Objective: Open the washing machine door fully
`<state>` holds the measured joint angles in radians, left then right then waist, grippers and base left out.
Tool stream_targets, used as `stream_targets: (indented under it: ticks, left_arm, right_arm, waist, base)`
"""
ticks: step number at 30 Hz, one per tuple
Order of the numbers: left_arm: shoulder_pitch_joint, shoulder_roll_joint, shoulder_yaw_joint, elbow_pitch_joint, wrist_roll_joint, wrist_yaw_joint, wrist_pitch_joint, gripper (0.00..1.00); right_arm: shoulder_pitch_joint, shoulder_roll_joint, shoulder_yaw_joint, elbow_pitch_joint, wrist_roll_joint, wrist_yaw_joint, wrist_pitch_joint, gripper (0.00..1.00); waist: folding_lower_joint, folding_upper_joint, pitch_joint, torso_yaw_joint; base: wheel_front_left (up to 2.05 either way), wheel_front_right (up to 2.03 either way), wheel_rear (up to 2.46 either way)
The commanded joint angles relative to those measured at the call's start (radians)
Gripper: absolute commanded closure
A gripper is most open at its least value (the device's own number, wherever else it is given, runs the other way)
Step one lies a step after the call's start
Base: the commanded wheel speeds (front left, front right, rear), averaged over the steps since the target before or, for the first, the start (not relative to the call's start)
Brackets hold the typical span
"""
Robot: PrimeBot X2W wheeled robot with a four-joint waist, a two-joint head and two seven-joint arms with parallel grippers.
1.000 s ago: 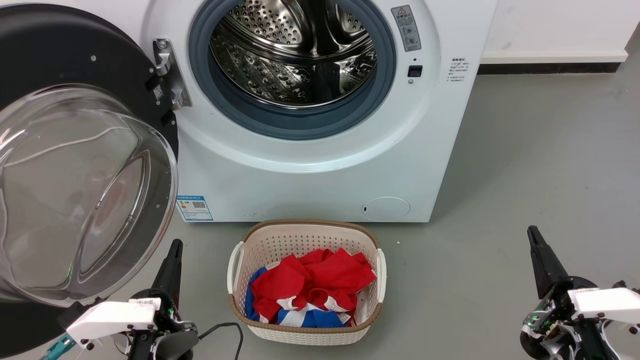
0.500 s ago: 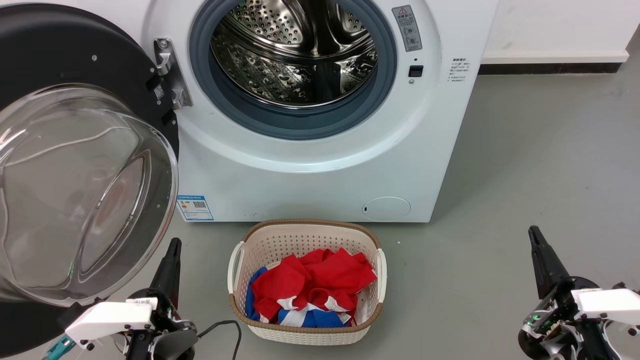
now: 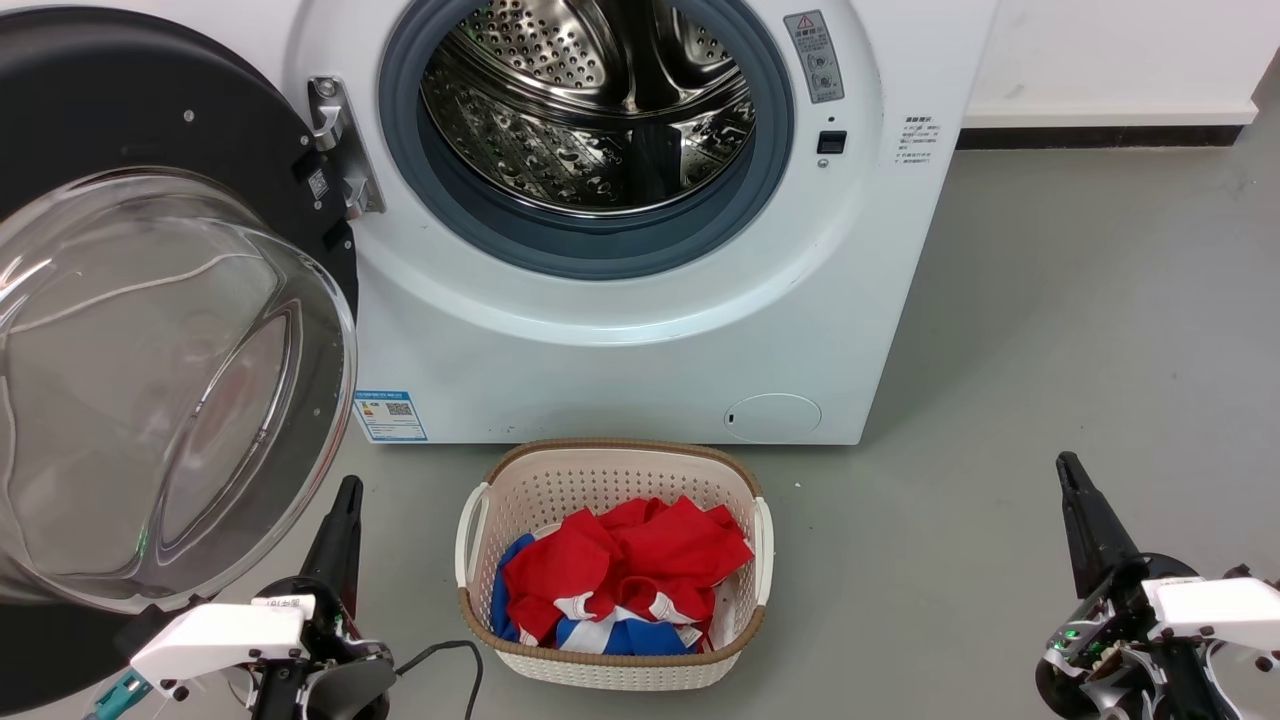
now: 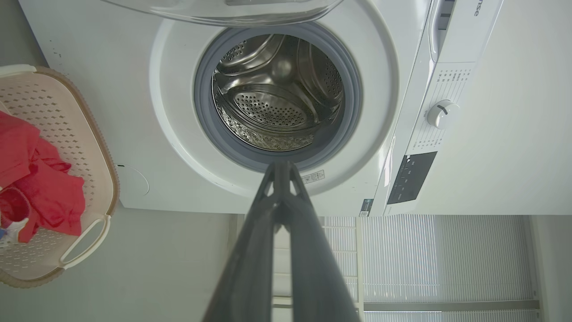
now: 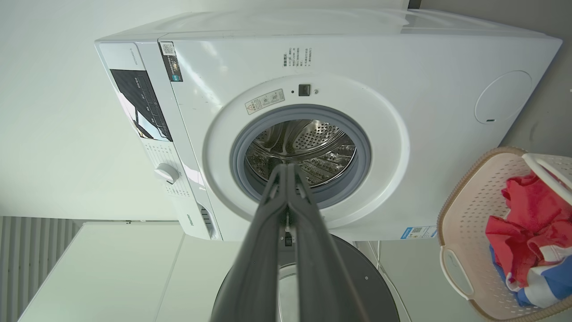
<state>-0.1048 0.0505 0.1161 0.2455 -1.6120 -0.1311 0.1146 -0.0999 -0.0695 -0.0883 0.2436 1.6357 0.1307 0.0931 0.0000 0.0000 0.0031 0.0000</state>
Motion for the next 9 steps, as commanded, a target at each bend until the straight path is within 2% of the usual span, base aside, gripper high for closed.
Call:
stream_targets:
  ticks: [1, 9]
  left_arm:
    - [-0.007, -0.003, 0.003, 0.000, 0.000, -0.003, 0.003, 1.00]
    - [-0.007, -0.003, 0.003, 0.000, -0.001, -0.003, 0.003, 1.00]
  right_arm:
    - [-0.013, 0.003, -0.004, 0.002, -0.006, 0.000, 0.003, 1.00]
    - [-0.013, 0.004, -0.006, 0.002, -0.008, 0.000, 0.005, 1.00]
  waist:
    - [0.0000, 0.0000, 0.000, 0.000]
    - [0.0000, 0.0000, 0.000, 0.000]
  base:
    - [0.00, 0.00, 0.00]
    - [0.00, 0.00, 0.00]
